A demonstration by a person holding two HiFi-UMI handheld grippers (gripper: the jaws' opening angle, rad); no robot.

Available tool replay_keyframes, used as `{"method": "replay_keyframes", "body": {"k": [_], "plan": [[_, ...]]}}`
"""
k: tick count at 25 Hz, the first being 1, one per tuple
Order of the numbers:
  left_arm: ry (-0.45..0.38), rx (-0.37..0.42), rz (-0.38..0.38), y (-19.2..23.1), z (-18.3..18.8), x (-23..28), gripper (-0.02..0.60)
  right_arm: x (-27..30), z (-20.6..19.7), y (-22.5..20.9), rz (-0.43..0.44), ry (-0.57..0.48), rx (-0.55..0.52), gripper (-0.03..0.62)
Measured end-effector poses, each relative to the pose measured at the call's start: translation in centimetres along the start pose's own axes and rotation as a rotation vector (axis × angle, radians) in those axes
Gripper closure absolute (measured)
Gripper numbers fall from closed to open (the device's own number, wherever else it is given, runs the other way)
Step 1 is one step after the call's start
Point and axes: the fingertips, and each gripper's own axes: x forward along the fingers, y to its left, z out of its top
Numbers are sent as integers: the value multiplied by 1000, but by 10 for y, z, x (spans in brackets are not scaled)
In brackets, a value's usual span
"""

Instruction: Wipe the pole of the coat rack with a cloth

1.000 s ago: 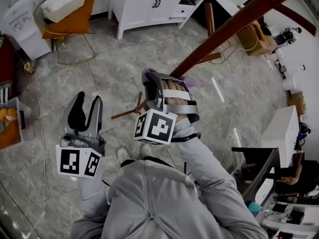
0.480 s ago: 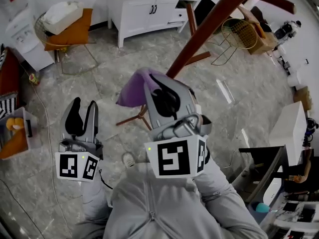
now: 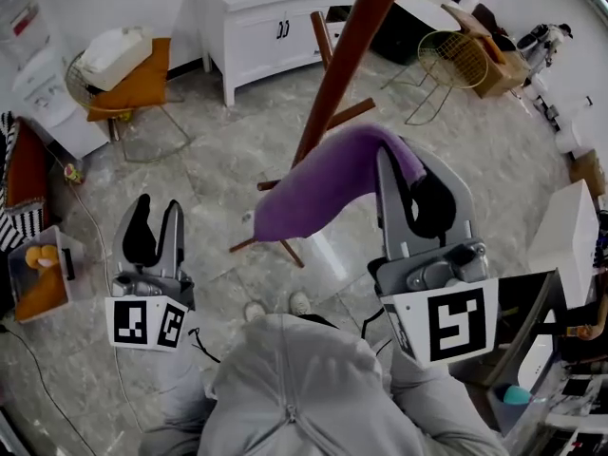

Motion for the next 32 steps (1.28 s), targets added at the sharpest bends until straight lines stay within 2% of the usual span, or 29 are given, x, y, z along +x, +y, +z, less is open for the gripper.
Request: {"method": "replay_keyframes", "body": {"k": [2, 6, 11, 16, 22, 32], "plan": [[0, 12, -13, -9, 3, 4, 376, -11, -6, -26, -52, -15, 38, 565], [0, 33, -52, -30, 9, 15, 376, -32, -31, -69, -133, -19, 182, 565], [4, 47, -74, -48, 11, 24, 376, -43, -74, -94, -186, 19, 309, 565], [11, 52, -97, -72, 9, 33, 376, -54, -124, -109, -226, 82, 392, 565], [19, 69, -106, -90, 8, 40, 376, -59, -165, -113, -224, 123, 486, 565], [30, 74, -95, -103, 4, 50, 376, -51, -188, -113, -180, 157, 497, 565]]}}
